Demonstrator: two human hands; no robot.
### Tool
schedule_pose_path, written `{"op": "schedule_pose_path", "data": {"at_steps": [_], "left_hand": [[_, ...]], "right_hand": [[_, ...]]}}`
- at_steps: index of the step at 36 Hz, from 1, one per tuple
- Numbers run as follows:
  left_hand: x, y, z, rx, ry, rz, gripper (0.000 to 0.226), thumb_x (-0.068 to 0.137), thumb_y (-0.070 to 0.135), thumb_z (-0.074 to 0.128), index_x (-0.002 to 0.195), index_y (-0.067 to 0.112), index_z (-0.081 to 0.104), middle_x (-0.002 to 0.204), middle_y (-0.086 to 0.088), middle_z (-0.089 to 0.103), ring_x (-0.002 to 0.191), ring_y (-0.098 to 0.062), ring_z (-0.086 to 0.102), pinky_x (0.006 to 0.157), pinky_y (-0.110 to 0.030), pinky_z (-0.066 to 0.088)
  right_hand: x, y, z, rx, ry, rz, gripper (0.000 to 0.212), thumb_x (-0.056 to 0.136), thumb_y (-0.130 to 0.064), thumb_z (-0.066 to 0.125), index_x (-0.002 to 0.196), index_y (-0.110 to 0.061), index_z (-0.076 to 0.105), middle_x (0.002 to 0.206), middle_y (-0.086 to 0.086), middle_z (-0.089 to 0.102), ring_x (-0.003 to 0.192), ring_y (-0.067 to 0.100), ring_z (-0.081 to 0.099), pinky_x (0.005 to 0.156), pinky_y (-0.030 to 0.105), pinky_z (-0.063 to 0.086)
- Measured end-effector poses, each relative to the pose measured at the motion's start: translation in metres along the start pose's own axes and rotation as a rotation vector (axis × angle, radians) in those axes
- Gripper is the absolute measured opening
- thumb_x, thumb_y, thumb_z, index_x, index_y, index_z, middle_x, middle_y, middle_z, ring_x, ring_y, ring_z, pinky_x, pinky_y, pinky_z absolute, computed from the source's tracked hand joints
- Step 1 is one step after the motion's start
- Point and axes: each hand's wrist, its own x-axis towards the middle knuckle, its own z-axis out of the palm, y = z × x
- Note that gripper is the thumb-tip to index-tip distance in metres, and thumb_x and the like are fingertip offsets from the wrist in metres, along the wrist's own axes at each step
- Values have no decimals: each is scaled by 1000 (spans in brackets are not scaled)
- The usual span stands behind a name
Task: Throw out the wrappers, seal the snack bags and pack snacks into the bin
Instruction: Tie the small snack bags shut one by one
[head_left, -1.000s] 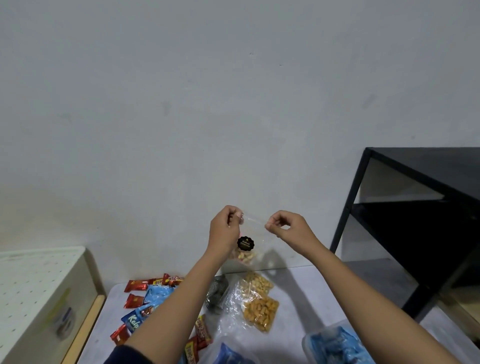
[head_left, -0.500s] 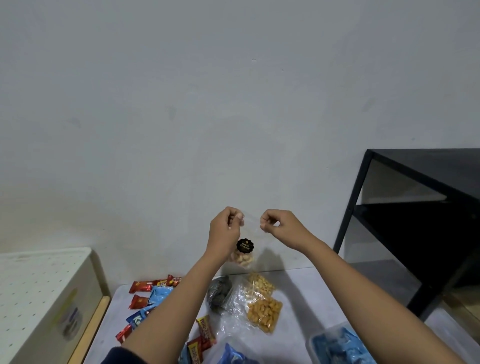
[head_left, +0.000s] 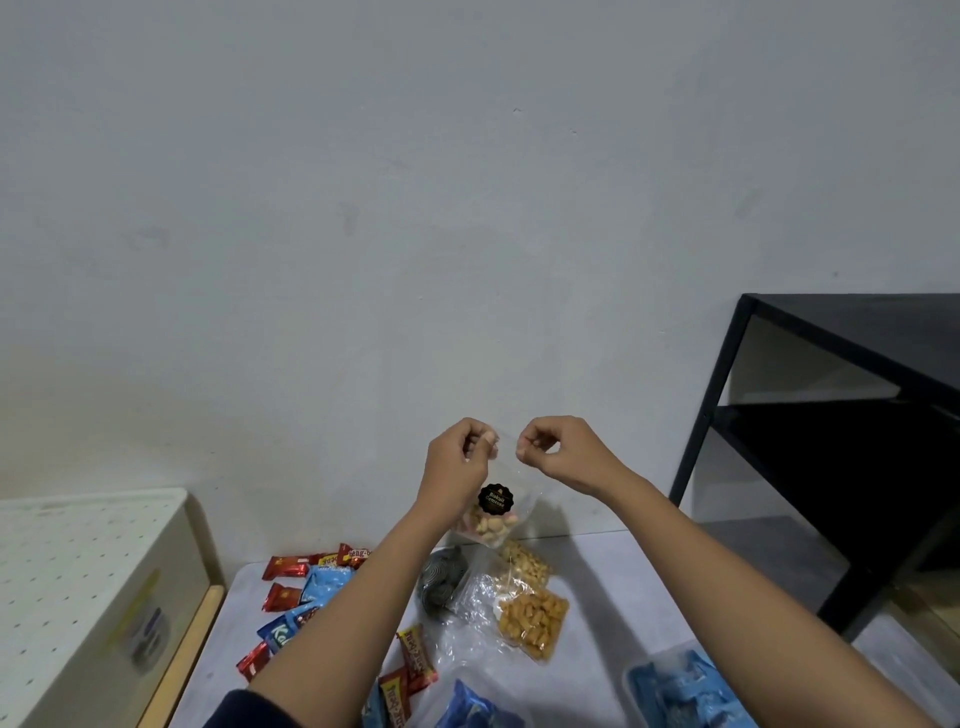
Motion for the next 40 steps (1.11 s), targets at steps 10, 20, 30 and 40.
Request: {"op": "schedule_pose_path", "data": {"at_steps": [10, 20, 30, 40], "left_hand": [[-9, 3, -3, -53, -145, -40, 16, 92, 10, 53, 80, 19, 60, 71, 5, 64, 65, 8, 59, 66, -4, 42], [-20, 6, -8, -57, -150, -80, 14, 90, 12, 57, 79, 18, 64, 70, 3, 67, 70, -6, 62, 72, -17, 47], [-37, 5, 0, -201, -266, -149, 17, 91, 9, 55, 82, 12, 68, 72, -3, 66, 68, -5, 63, 69, -11, 46], [-43, 4, 2, -145, -265, -134, 13, 90, 9, 56, 83, 12, 66, 72, 0, 66, 65, 1, 62, 73, -14, 47]], "right_hand": [[-8, -4, 1, -5, 12, 28, 10, 68, -27, 62, 59, -28, 66, 58, -9, 63, 62, 14, 59, 71, 44, 53], [-27, -3, 1, 52, 21, 67, 16, 76, -24, 73, 61, -22, 68, 62, -4, 66, 63, 15, 60, 70, 40, 54], [-39, 0, 3, -37, 41, 110, 22, 75, -32, 69, 55, -25, 64, 58, -8, 63, 59, 11, 55, 63, 35, 49], [-53, 0, 4, -175, 58, 101, 18, 80, -37, 67, 65, -28, 64, 63, -14, 62, 66, 10, 58, 77, 33, 45]]}}
